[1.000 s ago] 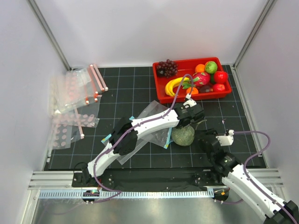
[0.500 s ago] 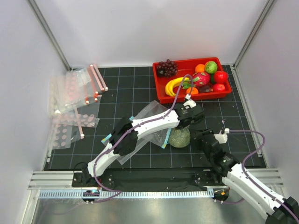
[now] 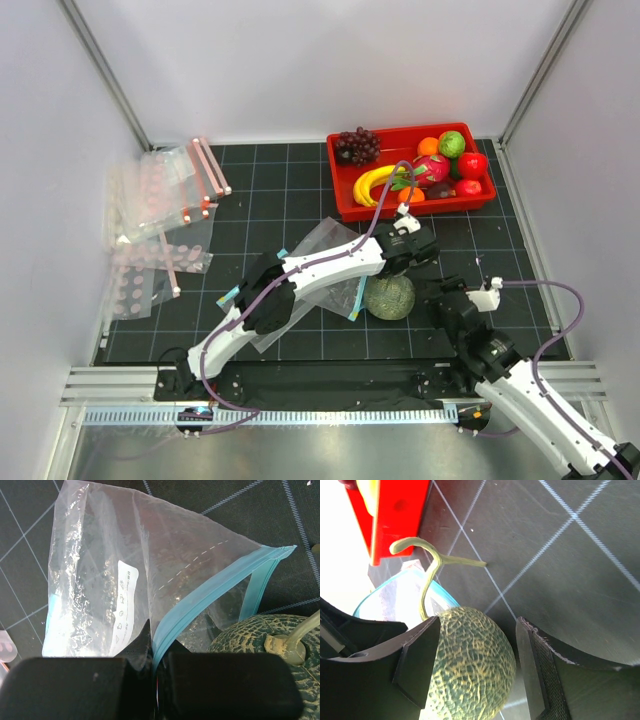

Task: Place the food in the zip-top bag and seal the zipper
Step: Place the fake fruit in the zipper food storage bag.

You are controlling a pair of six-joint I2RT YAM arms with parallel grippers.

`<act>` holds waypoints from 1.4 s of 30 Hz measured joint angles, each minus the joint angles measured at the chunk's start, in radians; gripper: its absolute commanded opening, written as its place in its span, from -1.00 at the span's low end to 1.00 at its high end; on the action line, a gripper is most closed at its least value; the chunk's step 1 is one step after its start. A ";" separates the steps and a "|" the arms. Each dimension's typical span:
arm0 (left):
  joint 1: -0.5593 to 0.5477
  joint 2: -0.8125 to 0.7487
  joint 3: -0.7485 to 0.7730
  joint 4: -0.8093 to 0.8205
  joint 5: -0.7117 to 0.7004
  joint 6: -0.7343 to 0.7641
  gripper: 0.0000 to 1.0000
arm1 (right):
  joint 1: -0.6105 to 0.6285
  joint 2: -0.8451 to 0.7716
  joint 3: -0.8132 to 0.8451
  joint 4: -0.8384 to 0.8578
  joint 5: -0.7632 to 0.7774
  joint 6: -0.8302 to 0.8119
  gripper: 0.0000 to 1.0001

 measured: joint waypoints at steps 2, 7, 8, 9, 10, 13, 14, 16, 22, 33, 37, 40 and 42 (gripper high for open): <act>0.000 0.000 0.000 0.000 0.000 0.000 -1.00 | 0.000 0.014 0.041 -0.066 -0.010 0.009 0.36; 0.000 0.000 0.000 0.000 0.000 -0.003 -1.00 | 0.000 0.099 0.107 -0.148 -0.073 0.105 0.33; 0.000 0.000 0.000 0.000 0.000 -0.003 -1.00 | 0.000 0.119 0.108 -0.151 -0.092 0.127 0.33; 0.000 0.000 0.000 0.000 0.000 -0.003 -1.00 | 0.001 0.137 0.108 -0.156 -0.109 0.147 0.32; 0.000 0.000 0.000 0.000 0.000 -0.003 -1.00 | 0.002 0.159 0.108 -0.159 -0.127 0.166 0.32; 0.000 0.000 0.000 -0.001 0.000 -0.003 -1.00 | 0.015 0.217 0.112 -0.157 -0.169 0.210 0.31; 0.000 0.000 0.000 -0.001 0.000 -0.003 -1.00 | 0.024 0.230 0.117 -0.159 -0.177 0.222 0.31; 0.000 0.000 0.000 -0.001 0.000 -0.003 -1.00 | 0.041 0.240 0.133 -0.165 -0.177 0.247 0.30; 0.000 0.000 0.000 -0.001 0.002 -0.003 -1.00 | 0.060 0.175 0.141 -0.135 -0.169 0.295 0.24; 0.000 0.000 -0.010 0.000 0.006 -0.003 -1.00 | 0.060 0.014 0.202 -0.226 -0.034 0.021 -0.23; 0.000 0.000 -0.014 0.000 0.007 -0.003 -0.99 | 0.060 -0.098 0.201 -0.251 -0.045 -0.127 -0.26; 0.000 0.000 -0.016 0.000 0.008 -0.003 -1.00 | 0.060 -0.144 0.201 -0.265 -0.082 -0.223 -0.48; 0.000 0.000 -0.016 0.000 0.008 -0.003 -0.99 | 0.060 -0.117 0.197 -0.270 -0.135 -0.269 -0.50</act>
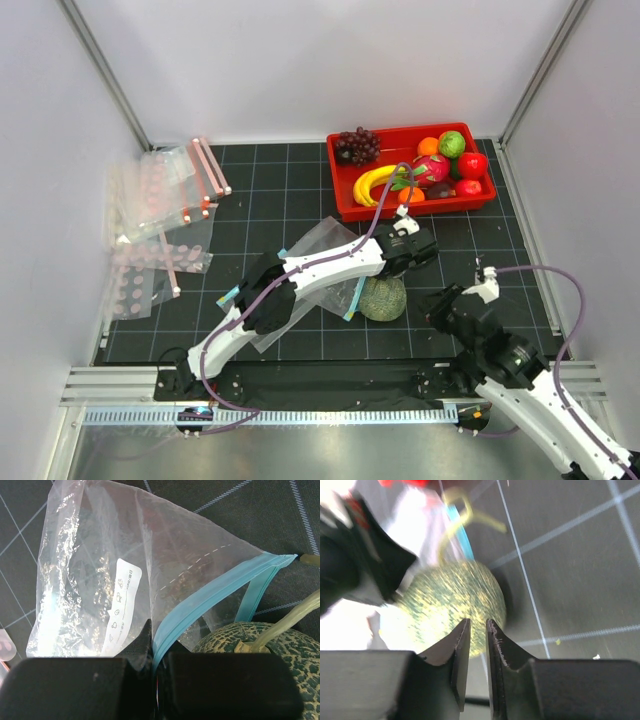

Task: Place the food in the zip-top bag and seal the zipper
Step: Place the fake fruit in the zipper food storage bag.

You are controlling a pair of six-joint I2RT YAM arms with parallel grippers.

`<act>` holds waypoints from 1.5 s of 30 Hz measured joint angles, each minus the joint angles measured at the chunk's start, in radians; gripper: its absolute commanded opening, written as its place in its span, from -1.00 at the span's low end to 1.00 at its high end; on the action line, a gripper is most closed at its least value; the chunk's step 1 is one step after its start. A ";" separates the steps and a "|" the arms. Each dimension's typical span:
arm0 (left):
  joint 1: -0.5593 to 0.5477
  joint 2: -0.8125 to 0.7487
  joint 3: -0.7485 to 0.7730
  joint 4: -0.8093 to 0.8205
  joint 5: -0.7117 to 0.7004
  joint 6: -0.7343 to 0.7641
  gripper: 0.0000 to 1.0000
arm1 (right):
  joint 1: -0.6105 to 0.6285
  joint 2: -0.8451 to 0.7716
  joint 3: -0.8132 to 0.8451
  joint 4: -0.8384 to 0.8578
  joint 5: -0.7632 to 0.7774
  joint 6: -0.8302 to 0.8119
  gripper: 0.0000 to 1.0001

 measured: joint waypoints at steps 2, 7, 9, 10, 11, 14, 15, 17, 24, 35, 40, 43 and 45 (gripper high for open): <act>0.000 0.000 0.000 0.000 0.001 0.000 -1.00 | 0.000 0.044 -0.013 0.011 -0.052 -0.028 -0.51; 0.002 -0.001 0.000 0.001 0.001 0.003 -0.99 | 0.003 0.166 -0.138 0.148 -0.226 -0.065 -0.51; 0.002 -0.001 -0.002 0.000 0.003 0.003 -1.00 | 0.009 0.195 -0.182 0.202 -0.280 -0.067 -0.51; 0.002 -0.001 -0.002 0.000 0.006 0.003 -1.00 | 0.014 0.208 -0.201 0.231 -0.303 -0.068 -0.51; 0.001 -0.001 -0.002 0.000 0.007 0.003 -1.00 | 0.016 0.212 -0.209 0.246 -0.317 -0.068 -0.51; 0.002 -0.001 -0.002 0.000 0.004 0.005 -1.00 | 0.027 0.217 -0.214 0.289 -0.355 -0.072 -0.51; 0.004 -0.001 -0.002 0.000 0.003 0.005 -1.00 | 0.031 0.217 -0.214 0.303 -0.367 -0.074 -0.50; 0.006 -0.001 -0.002 0.000 -0.001 0.005 -0.99 | 0.040 0.217 -0.214 0.327 -0.381 -0.079 -0.45; 0.004 -0.002 -0.002 0.000 -0.021 0.004 -0.99 | 0.046 0.263 -0.192 0.362 -0.368 -0.126 -0.39; -0.029 -0.010 -0.034 -0.008 -0.027 0.001 -0.78 | 0.047 0.430 -0.181 0.554 -0.332 -0.163 -0.37; -0.040 -0.021 -0.047 -0.012 -0.027 0.006 -0.56 | 0.047 0.414 -0.181 0.588 -0.327 -0.166 -0.36; -0.043 -0.027 -0.047 -0.012 -0.026 0.008 -0.46 | 0.047 0.407 -0.181 0.600 -0.327 -0.168 -0.34; -0.043 -0.031 -0.047 -0.012 -0.026 0.009 -0.41 | 0.047 0.405 -0.181 0.607 -0.330 -0.169 -0.33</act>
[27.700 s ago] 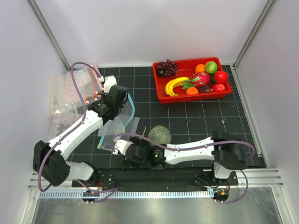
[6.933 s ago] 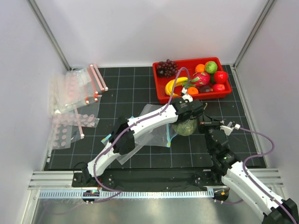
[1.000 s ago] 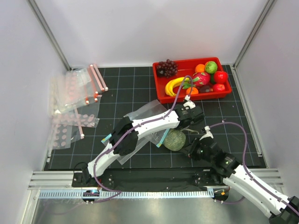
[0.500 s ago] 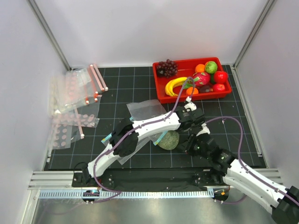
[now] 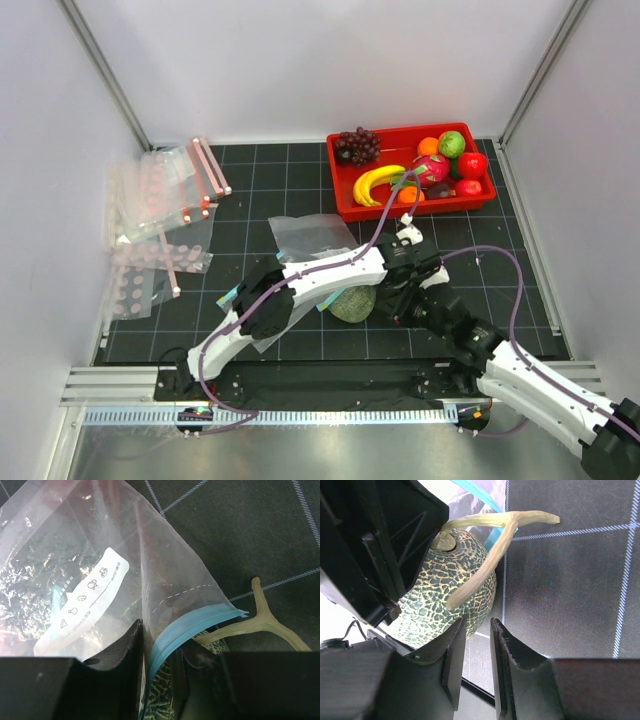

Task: Place the food in the zip-top bag and seal the zipper
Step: Place the fake fruit in the zipper food storage bag.

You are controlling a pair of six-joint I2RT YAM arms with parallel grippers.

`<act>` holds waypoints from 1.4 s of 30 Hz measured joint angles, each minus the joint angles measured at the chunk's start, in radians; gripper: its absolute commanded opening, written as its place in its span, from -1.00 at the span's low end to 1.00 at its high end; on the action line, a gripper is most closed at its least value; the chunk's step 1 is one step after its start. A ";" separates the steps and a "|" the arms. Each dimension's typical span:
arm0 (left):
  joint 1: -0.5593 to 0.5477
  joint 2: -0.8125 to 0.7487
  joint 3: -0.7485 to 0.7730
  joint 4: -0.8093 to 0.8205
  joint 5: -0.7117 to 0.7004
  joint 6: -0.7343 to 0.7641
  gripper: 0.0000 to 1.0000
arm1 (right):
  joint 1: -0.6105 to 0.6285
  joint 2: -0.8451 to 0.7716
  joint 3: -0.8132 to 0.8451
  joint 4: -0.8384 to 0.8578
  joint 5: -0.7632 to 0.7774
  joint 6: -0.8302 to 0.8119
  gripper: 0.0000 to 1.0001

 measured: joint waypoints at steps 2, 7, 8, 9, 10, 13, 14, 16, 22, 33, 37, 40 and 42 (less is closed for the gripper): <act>0.000 -0.004 0.000 0.000 0.000 0.000 -0.41 | 0.000 -0.002 0.000 0.002 -0.002 -0.002 -0.31; 0.000 -0.009 0.000 -0.004 -0.003 0.001 -0.42 | 0.000 -0.037 0.000 0.001 -0.012 -0.006 -0.29; 0.000 -0.011 0.000 -0.008 -0.006 0.001 -0.42 | 0.000 -0.048 0.000 0.000 -0.014 -0.008 -0.29; 0.000 -0.013 -0.001 -0.011 -0.009 0.001 -0.42 | 0.000 -0.056 0.000 0.000 -0.019 -0.010 -0.28; 0.000 -0.018 -0.004 -0.013 -0.013 0.001 -0.42 | 0.000 -0.065 0.000 0.000 -0.026 -0.012 -0.28; -0.001 -0.041 -0.021 -0.015 -0.022 0.005 -0.42 | 0.005 -0.080 0.001 -0.003 -0.042 -0.019 -0.28; -0.001 -0.049 -0.025 -0.016 -0.024 0.006 -0.46 | 0.006 -0.080 0.002 -0.006 -0.047 -0.023 -0.28; -0.001 -0.062 -0.030 -0.018 -0.028 0.010 -0.55 | 0.010 -0.079 0.002 -0.010 -0.053 -0.028 -0.28; -0.004 -0.079 -0.040 -0.019 -0.048 0.026 -0.85 | 0.046 -0.071 0.002 -0.005 -0.066 -0.037 -0.28; -0.007 -0.080 -0.099 -0.019 -0.081 0.032 -0.92 | 0.099 -0.063 0.002 0.008 -0.064 -0.057 -0.25; -0.007 -0.080 -0.099 -0.020 -0.109 0.044 -1.00 | 0.104 -0.061 0.002 0.012 -0.064 -0.057 -0.24; -0.007 -0.080 -0.099 -0.022 -0.132 0.048 -1.00 | 0.106 -0.051 0.002 0.021 -0.064 -0.060 -0.25; -0.007 -0.083 -0.099 -0.022 -0.137 0.051 -1.00 | 0.110 -0.050 0.002 0.026 -0.065 -0.061 -0.22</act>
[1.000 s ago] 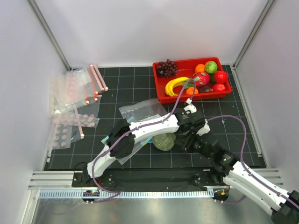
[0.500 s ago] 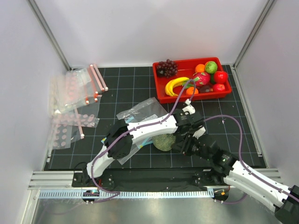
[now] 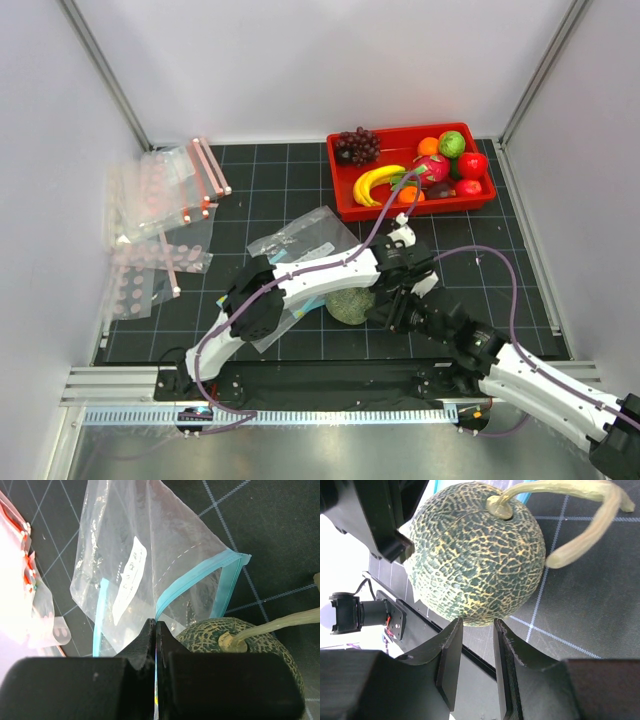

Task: Place the food in the zip-top bag and seal the zipper
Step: Place the fake fruit in the zipper food storage bag.

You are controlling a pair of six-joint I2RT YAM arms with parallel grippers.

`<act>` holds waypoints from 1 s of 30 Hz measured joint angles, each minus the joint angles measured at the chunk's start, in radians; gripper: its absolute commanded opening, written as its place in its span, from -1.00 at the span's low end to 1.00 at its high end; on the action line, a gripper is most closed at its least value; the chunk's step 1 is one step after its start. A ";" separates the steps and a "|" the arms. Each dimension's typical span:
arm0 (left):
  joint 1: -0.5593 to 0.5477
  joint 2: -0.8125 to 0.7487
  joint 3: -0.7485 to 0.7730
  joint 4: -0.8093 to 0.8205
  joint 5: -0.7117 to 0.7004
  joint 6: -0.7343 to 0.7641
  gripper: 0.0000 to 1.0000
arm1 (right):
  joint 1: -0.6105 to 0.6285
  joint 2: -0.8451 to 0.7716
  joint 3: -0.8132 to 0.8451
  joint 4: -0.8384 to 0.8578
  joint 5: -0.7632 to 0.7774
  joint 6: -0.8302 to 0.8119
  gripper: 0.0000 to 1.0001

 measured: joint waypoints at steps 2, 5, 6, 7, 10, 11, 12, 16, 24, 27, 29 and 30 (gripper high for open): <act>0.000 -0.006 0.000 0.000 -0.006 0.001 -1.00 | 0.005 0.000 0.000 0.006 0.000 -0.006 -0.21; 0.000 -0.031 -0.012 0.004 -0.010 0.002 -1.00 | 0.007 -0.007 0.000 0.019 -0.001 -0.020 -0.21; 0.000 -0.044 -0.020 0.005 -0.010 0.002 -0.99 | 0.007 -0.009 0.000 0.023 -0.001 -0.023 -0.21; 0.000 -0.057 -0.025 0.004 -0.010 0.003 -1.00 | 0.007 -0.009 0.000 0.026 -0.001 -0.026 -0.20; 0.000 -0.089 -0.026 0.004 -0.011 0.005 -1.00 | 0.009 -0.009 0.000 0.036 -0.007 -0.034 -0.20; 0.000 -0.093 -0.026 0.003 -0.010 0.005 -1.00 | 0.011 -0.008 0.000 0.040 -0.008 -0.037 -0.20; 0.000 -0.096 -0.021 -0.002 -0.010 0.005 -0.99 | 0.013 -0.008 0.000 0.047 -0.012 -0.040 -0.19; -0.001 -0.095 0.011 -0.037 0.002 0.000 -1.00 | 0.031 0.008 0.000 0.082 -0.019 -0.051 -0.20; -0.019 -0.072 0.087 -0.135 0.023 -0.026 -1.00 | 0.038 0.021 -0.027 0.124 -0.013 -0.069 -0.20; -0.028 -0.065 0.087 -0.152 0.056 -0.026 -0.99 | 0.039 0.024 -0.041 0.135 -0.007 -0.074 -0.20; -0.034 -0.059 0.087 -0.157 0.077 -0.026 -1.00 | 0.039 0.035 -0.045 0.145 -0.003 -0.077 -0.20; -0.036 -0.056 0.087 -0.159 0.088 -0.026 -1.00 | 0.039 0.045 -0.047 0.152 0.000 -0.079 -0.20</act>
